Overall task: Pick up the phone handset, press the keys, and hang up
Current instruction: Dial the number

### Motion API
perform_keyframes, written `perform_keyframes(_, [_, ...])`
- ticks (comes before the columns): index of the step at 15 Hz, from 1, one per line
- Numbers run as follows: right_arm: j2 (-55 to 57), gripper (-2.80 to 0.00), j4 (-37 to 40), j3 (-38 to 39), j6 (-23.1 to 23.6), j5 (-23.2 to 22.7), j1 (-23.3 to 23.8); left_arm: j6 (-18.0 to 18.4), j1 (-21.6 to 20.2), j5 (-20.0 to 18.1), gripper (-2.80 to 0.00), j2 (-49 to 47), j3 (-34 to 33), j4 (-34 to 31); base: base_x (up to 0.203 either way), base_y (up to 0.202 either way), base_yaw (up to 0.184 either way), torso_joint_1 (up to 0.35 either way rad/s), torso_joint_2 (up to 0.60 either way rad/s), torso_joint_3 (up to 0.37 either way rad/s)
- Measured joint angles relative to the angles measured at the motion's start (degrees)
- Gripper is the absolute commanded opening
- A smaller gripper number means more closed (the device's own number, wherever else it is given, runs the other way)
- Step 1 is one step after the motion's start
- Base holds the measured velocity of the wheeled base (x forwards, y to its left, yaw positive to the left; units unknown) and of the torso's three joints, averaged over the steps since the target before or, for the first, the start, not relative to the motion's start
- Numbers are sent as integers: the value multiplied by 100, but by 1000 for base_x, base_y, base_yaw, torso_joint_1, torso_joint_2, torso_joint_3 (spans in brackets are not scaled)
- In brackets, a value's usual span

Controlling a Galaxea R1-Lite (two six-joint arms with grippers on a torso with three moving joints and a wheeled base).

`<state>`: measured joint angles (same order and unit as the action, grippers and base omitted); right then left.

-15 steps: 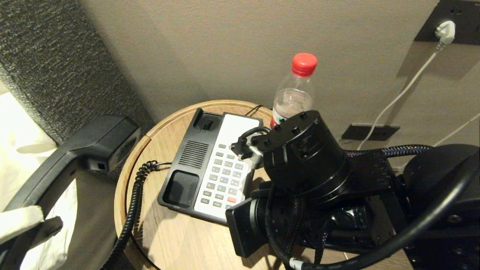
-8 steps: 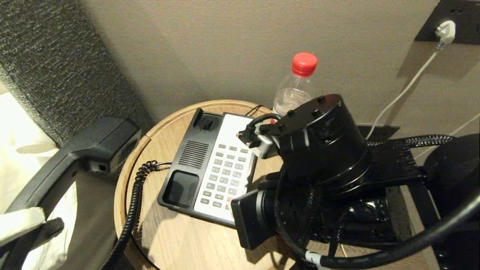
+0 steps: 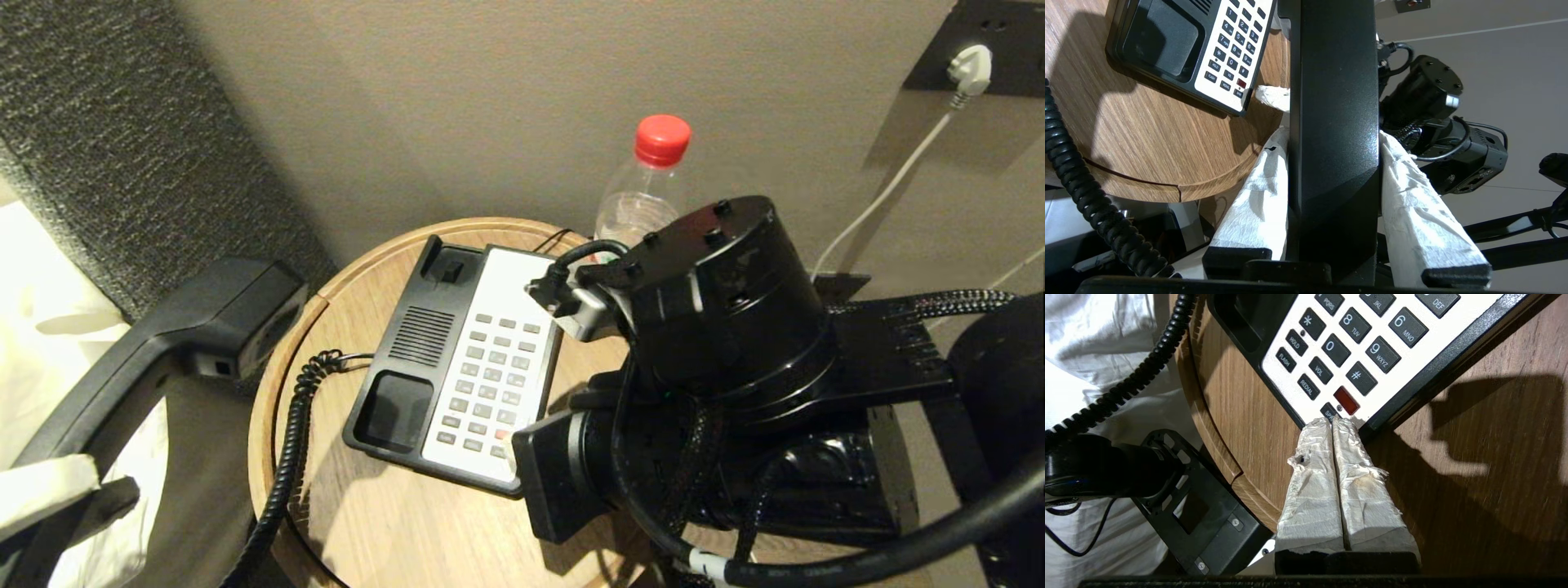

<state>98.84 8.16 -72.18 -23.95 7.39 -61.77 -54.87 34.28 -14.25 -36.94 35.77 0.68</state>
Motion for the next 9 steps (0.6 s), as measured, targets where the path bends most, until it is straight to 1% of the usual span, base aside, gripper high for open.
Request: perform_keyframes(9, [267,-280,-4,-56,9,-12,15,0,0,0,-280,1,1,6,0,0,0,0,0,0])
